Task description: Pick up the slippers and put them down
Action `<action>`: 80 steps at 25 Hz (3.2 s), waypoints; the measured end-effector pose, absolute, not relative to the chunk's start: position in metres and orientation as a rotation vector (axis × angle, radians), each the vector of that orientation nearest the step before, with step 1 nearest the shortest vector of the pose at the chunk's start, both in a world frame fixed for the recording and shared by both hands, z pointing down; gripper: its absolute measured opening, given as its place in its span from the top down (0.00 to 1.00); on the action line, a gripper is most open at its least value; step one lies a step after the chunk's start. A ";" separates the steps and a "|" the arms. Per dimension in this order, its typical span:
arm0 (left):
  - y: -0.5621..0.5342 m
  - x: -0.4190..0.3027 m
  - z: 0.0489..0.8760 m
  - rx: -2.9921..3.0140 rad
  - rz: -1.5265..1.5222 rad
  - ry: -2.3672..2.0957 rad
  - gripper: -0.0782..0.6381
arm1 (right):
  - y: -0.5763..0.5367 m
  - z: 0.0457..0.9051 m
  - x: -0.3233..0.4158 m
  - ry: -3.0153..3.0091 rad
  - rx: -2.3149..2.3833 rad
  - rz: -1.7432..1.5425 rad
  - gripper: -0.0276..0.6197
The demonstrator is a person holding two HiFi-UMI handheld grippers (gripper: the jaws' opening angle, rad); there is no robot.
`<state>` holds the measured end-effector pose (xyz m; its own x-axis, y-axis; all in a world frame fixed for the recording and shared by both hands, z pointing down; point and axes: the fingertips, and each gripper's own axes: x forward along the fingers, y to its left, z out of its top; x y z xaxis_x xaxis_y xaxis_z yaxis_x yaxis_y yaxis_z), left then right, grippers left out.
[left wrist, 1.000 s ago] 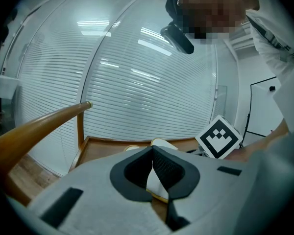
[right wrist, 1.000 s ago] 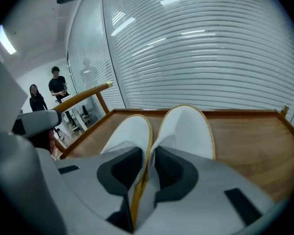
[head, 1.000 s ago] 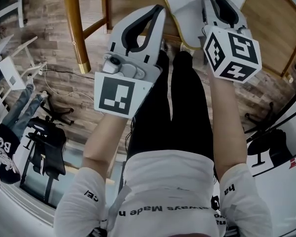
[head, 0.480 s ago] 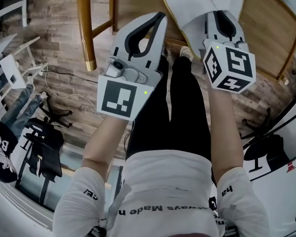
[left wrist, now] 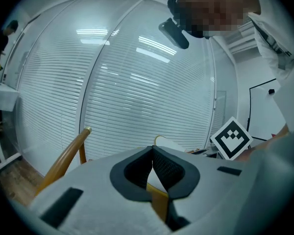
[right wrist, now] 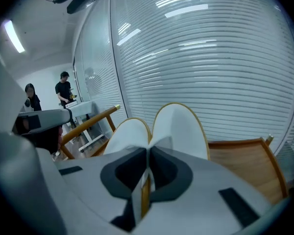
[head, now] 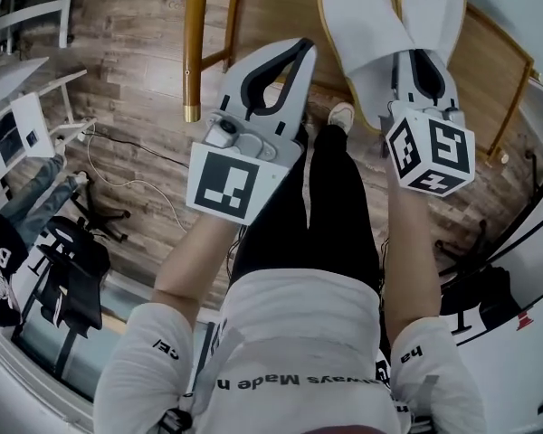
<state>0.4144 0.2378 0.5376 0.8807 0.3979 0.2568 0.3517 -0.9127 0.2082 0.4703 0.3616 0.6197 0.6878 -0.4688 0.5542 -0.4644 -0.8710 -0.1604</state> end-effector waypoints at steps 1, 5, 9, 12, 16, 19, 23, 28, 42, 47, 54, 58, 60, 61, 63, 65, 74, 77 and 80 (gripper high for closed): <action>0.237 0.415 0.531 2.896 0.437 0.580 0.88 | 0.361 0.611 0.472 0.798 -2.887 -0.934 0.92; 0.231 0.414 0.502 2.899 0.420 0.577 0.88 | 0.357 0.577 0.473 0.817 -2.891 -0.893 0.92; 0.238 0.414 0.466 2.907 0.387 0.578 0.88 | 0.362 0.541 0.471 0.856 -2.891 -0.863 0.92; 0.238 0.413 0.437 2.915 0.352 0.584 0.88 | 0.361 0.510 0.470 0.884 -2.903 -0.830 0.92; 0.234 0.412 0.399 2.916 0.329 0.581 0.88 | 0.354 0.468 0.468 0.918 -2.913 -0.798 0.92; 0.237 0.411 0.370 2.918 0.294 0.584 0.88 | 0.357 0.437 0.469 0.930 -2.922 -0.754 0.92; 0.241 0.407 0.335 2.919 0.266 0.584 0.88 | 0.361 0.401 0.468 0.952 -2.933 -0.708 0.92; 0.253 0.403 0.297 2.926 0.230 0.599 0.88 | 0.371 0.360 0.460 0.984 -2.926 -0.670 0.92; 0.271 0.369 0.187 2.947 0.119 0.637 0.88 | 0.399 0.209 0.429 1.057 -2.922 -0.459 0.92; 0.281 0.363 0.153 2.955 0.063 0.646 0.88 | 0.408 0.174 0.421 1.099 -2.900 -0.404 0.92; 0.286 0.344 0.124 2.980 0.004 0.641 0.88 | 0.417 0.142 0.397 1.145 -2.846 -0.366 0.92; 0.289 0.332 0.120 2.986 -0.028 0.624 0.88 | 0.422 0.138 0.387 1.156 -2.838 -0.351 0.92; 0.292 0.332 0.117 2.994 -0.027 0.610 0.88 | 0.423 0.136 0.388 1.173 -2.832 -0.344 0.92; 0.294 0.334 0.117 2.998 -0.026 0.599 0.87 | 0.424 0.136 0.390 1.188 -2.827 -0.341 0.92; 0.297 0.334 0.117 3.008 -0.024 0.567 0.88 | 0.424 0.136 0.392 1.230 -2.818 -0.336 0.92; 0.297 0.330 0.116 3.020 -0.015 0.506 0.88 | 0.421 0.135 0.391 1.284 -2.801 -0.334 0.92; 0.268 0.289 0.125 3.031 -0.004 0.191 0.88 | 0.372 0.143 0.374 1.592 -2.656 -0.318 0.92; 0.245 0.269 0.120 3.036 -0.021 0.071 0.88 | 0.341 0.139 0.362 1.689 -2.591 -0.312 0.92; 0.216 0.244 0.118 3.044 -0.031 -0.053 0.87 | 0.305 0.133 0.344 1.812 -2.525 -0.280 0.92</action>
